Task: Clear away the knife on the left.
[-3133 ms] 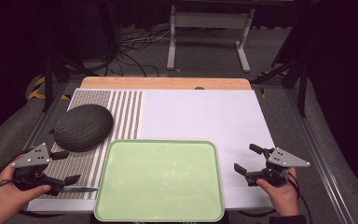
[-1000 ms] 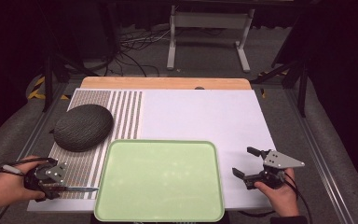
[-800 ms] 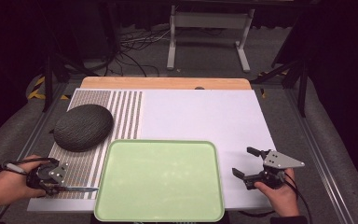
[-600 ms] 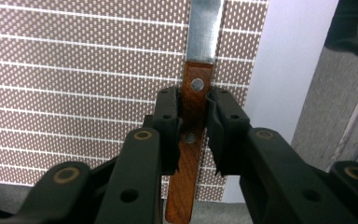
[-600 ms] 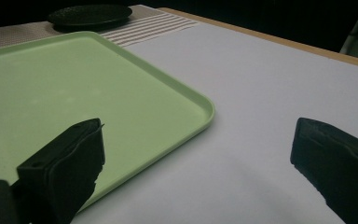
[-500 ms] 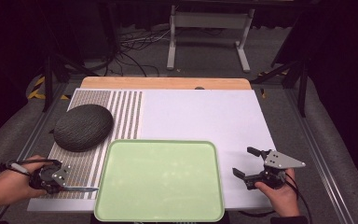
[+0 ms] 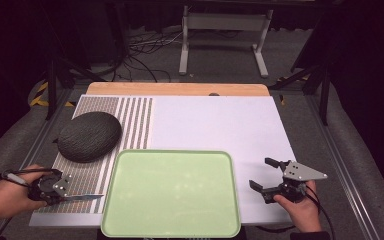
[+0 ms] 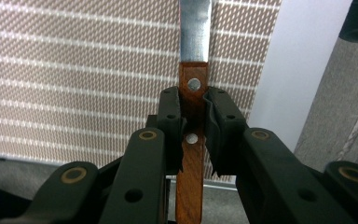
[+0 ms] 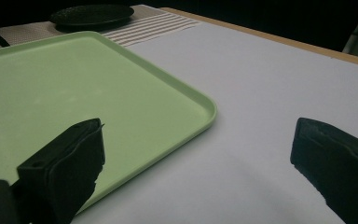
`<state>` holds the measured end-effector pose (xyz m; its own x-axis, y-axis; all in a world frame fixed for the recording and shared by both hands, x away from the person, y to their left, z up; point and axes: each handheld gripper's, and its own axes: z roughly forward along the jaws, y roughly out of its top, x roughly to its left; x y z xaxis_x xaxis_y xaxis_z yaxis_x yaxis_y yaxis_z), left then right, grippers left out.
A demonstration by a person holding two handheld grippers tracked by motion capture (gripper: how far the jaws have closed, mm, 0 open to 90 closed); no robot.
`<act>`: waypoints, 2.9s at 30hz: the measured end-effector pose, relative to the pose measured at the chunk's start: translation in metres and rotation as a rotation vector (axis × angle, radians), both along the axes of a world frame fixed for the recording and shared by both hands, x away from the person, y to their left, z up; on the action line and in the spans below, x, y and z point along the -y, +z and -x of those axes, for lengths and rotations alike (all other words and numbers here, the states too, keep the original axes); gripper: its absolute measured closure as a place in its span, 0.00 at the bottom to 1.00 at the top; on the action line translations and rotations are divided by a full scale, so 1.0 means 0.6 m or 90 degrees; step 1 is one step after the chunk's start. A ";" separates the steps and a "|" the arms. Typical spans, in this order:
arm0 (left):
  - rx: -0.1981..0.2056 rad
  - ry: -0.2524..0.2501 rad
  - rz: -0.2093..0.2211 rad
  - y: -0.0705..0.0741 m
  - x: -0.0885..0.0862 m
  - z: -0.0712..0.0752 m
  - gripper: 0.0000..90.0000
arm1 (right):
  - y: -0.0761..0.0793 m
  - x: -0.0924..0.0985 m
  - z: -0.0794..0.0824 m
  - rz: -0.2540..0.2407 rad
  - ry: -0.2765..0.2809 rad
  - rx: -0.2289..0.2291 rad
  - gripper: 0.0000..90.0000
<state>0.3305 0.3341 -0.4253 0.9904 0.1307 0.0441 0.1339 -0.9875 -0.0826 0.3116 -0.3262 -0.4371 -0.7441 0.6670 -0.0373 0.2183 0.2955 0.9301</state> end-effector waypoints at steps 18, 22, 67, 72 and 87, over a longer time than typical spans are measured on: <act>0.016 0.171 0.121 0.073 0.016 0.003 0.86 | 0.001 0.005 -0.001 -0.005 -0.007 0.001 0.04; -0.022 0.227 0.164 0.082 0.025 0.001 0.86 | 0.000 0.005 -0.001 -0.006 -0.006 0.001 0.04; -0.104 0.428 0.411 0.098 0.124 0.002 0.86 | -0.001 0.009 -0.002 -0.004 -0.011 -0.001 0.04; -0.123 0.423 0.436 0.094 0.145 -0.004 0.86 | -0.001 0.009 -0.003 -0.003 -0.009 -0.001 0.04; -0.131 0.424 0.438 0.074 0.180 -0.005 0.86 | -0.004 0.011 -0.005 -0.002 -0.010 -0.003 0.04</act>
